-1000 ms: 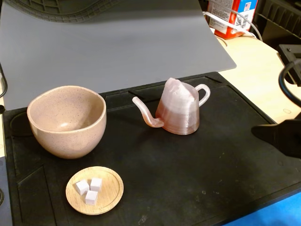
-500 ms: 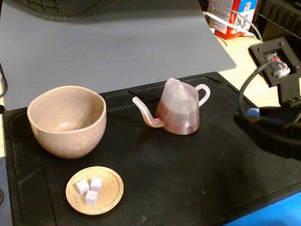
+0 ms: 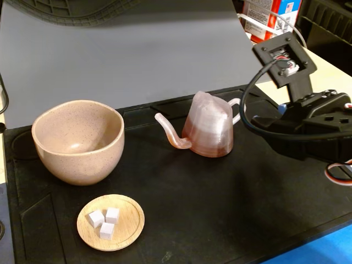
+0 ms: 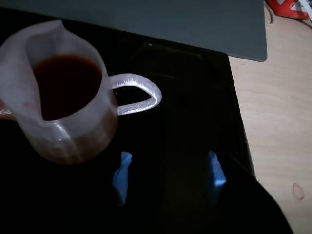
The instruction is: Pick up a kettle and pour liquid into a cup.
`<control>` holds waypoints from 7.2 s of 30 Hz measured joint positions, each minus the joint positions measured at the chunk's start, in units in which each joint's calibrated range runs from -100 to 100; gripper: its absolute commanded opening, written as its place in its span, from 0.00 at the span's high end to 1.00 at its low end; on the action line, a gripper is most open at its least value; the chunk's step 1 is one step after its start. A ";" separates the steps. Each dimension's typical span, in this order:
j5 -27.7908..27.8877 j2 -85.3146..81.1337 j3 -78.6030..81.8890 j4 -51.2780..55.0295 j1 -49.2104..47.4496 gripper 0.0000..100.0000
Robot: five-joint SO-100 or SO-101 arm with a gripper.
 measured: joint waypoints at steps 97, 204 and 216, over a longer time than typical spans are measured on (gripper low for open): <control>10.27 9.67 -25.32 5.69 -0.23 0.99; 25.14 23.37 -60.95 13.92 -6.73 0.99; 16.76 7.53 -29.11 13.92 2.19 0.99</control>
